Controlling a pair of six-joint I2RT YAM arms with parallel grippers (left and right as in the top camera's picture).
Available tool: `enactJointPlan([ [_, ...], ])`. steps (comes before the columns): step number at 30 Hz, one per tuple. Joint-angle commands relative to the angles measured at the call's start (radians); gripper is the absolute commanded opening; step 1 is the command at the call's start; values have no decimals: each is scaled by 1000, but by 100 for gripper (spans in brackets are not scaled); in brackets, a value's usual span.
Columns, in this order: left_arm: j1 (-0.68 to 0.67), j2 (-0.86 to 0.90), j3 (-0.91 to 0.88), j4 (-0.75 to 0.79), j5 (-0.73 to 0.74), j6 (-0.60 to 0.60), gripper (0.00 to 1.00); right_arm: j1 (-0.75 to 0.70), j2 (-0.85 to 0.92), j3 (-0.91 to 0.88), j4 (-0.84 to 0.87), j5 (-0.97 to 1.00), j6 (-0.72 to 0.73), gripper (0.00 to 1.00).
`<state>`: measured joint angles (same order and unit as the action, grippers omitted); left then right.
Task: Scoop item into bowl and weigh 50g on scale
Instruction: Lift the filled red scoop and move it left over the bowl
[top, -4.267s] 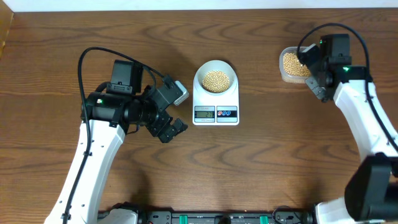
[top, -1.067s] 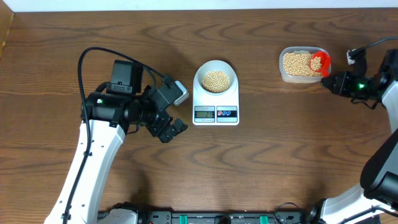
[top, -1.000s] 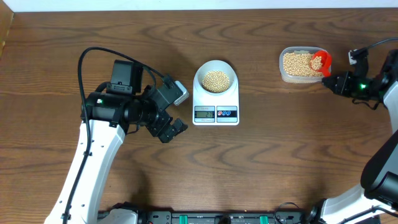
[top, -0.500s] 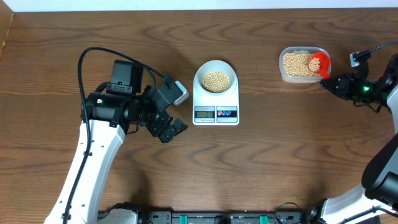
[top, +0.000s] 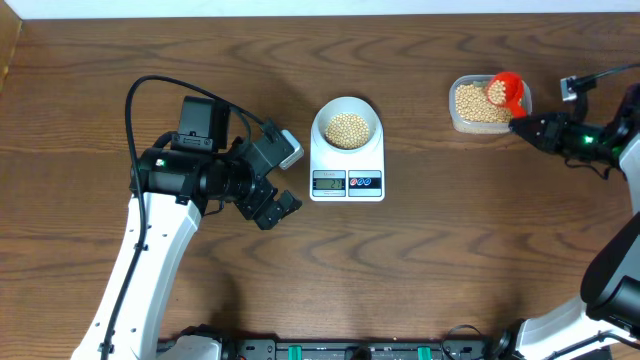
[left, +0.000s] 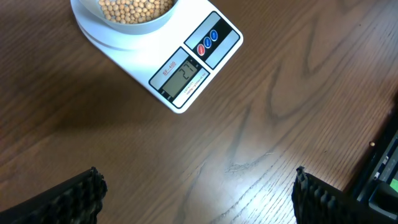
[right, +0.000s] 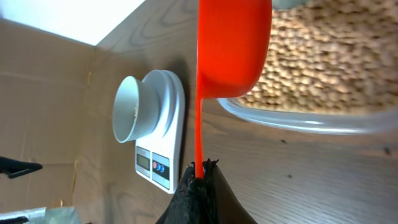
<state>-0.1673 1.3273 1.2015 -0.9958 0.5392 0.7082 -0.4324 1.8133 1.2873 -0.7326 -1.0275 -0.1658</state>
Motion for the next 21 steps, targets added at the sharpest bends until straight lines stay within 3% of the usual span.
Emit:
enactJointPlan([
  [1,5,-14,13,-6,-10,13,98,46,11,-1,12,-57,-13,1],
  [9,5,-14,13,-6,-10,13,98,177,11,-1,94,-57,65,1],
  [21,5,-14,13,-6,-10,13,98,353,11,-1,165,-63,64,1],
])
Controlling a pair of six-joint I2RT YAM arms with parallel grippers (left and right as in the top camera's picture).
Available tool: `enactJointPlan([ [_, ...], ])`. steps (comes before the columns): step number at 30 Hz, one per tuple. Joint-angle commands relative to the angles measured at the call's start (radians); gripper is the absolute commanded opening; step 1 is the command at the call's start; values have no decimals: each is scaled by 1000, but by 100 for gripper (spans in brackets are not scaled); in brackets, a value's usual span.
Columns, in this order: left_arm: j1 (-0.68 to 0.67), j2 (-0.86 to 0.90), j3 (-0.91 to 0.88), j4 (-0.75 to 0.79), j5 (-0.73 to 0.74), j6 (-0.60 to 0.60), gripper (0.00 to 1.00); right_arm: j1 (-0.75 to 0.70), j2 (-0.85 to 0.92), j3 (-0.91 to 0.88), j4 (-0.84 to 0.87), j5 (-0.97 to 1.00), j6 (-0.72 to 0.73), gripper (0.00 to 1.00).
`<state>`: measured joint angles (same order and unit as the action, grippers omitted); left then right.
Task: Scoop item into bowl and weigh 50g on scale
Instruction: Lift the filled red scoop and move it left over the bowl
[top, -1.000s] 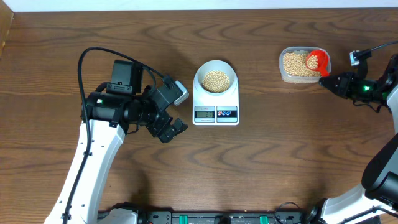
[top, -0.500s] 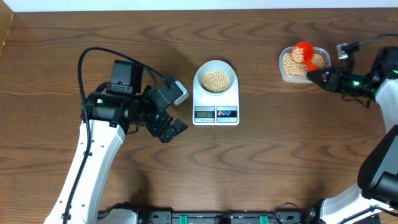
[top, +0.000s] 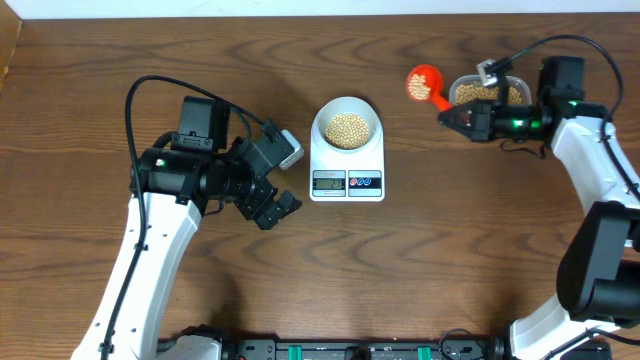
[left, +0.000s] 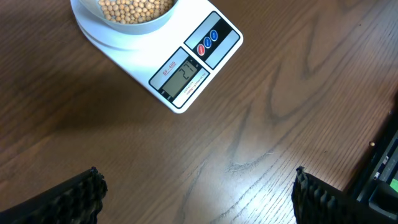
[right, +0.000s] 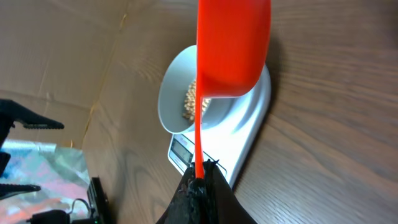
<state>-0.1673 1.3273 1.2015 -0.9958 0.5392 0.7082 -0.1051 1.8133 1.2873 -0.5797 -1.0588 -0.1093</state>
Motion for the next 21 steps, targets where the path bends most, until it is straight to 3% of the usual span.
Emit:
enactJointPlan([
  [1,5,-14,13,-6,-10,13,98,37,11,-1,24,-31,7,1],
  [16,5,-14,13,-6,-10,13,98,228,11,-1,49,190,-226,1],
  [21,5,-14,13,-6,-10,13,98,286,11,-1,50,388,-288,1],
])
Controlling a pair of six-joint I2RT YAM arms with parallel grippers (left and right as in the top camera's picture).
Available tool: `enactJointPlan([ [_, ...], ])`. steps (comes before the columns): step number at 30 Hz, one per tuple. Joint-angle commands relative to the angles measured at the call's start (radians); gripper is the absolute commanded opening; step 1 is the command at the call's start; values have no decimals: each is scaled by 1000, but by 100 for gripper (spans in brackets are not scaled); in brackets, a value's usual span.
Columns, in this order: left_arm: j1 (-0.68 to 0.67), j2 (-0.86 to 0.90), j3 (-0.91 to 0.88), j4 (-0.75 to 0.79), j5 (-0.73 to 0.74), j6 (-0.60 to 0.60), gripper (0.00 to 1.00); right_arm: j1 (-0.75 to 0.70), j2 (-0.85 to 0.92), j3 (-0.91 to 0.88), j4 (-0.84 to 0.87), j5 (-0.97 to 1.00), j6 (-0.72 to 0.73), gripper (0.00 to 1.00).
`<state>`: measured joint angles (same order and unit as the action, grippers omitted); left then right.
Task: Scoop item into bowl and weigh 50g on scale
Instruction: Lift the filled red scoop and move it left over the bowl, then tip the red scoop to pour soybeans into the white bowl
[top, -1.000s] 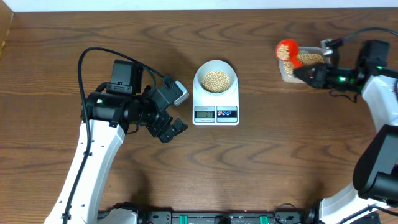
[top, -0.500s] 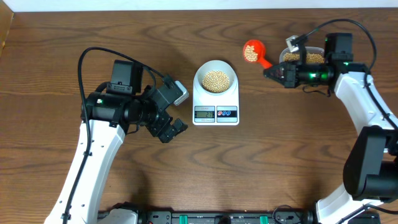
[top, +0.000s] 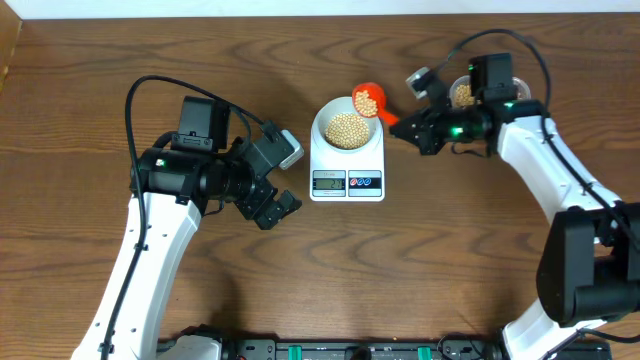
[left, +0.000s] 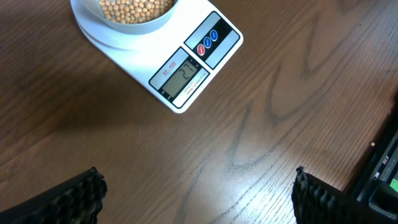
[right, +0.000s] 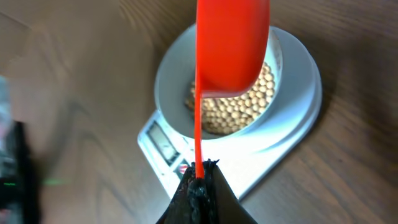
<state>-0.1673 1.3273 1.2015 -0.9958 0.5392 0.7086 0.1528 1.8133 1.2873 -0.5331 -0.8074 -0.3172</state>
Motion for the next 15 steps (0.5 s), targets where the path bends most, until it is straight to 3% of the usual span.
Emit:
enactJointPlan([
  [1,5,-14,13,-6,-10,13,98,36,11,-1,5,158,-96,1],
  [15,5,-14,13,-6,-10,13,98,108,0,2,40,308,-134,1],
])
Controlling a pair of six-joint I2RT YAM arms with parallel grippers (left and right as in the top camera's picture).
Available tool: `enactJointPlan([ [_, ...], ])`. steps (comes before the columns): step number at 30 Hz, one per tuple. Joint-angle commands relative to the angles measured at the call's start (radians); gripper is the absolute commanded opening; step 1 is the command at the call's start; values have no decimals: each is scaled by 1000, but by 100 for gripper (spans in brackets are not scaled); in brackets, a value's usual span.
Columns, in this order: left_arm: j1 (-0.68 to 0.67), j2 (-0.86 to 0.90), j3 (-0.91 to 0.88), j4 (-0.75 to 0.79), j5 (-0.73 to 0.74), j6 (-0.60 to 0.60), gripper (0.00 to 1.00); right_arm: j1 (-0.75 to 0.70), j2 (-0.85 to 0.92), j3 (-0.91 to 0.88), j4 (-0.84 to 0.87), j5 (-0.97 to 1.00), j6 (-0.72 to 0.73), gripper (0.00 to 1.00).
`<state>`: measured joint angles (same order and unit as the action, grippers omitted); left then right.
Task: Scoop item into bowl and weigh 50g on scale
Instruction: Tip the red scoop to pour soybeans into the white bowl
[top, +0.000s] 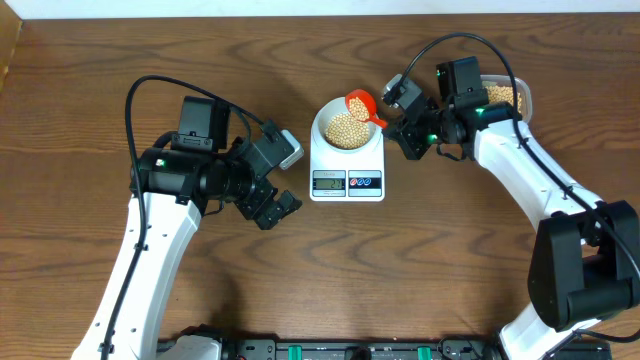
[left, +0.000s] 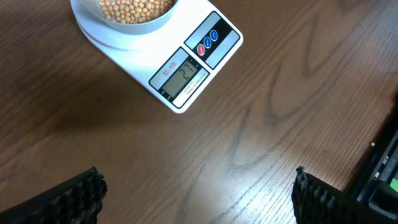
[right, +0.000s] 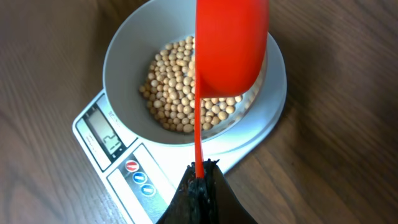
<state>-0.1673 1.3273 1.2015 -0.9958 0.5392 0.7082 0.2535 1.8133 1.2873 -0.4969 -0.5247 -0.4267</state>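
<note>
A white bowl (top: 330, 113) of tan beans (right: 171, 99) sits on the white scale (top: 347, 181) at the table's middle. My right gripper (right: 200, 167) is shut on the thin handle of an orange scoop (right: 231, 43), whose cup hangs over the bowl's right side (top: 360, 104). The scoop's inside is hidden in the wrist view. My left gripper (left: 196, 186) stands open over bare wood just left of the scale, holding nothing; the scale's display (left: 182, 78) shows in its view.
A clear tub of beans (top: 505, 97) stands at the back right, partly hidden behind my right arm. A black rail with green clips (top: 350, 351) runs along the table's front edge.
My right gripper has carried the scoop a little further left, from the bowl's right rim to over the bowl. The left arm has not moved.
The scoop was first in the bean tub at the back right, held by my right gripper. Then it hung between tub and scale, then at the bowl's right rim with beans in it, and now over the bowl. The left gripper stayed open beside the scale throughout.
</note>
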Motion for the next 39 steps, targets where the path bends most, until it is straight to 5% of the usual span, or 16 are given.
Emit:
enactJointPlan([
  [1,5,-14,13,-6,-10,13,98,7,-2,2,5,26,-31,1],
  [39,5,-14,13,-6,-10,13,98,12,-69,1,-3,47,-120,1],
])
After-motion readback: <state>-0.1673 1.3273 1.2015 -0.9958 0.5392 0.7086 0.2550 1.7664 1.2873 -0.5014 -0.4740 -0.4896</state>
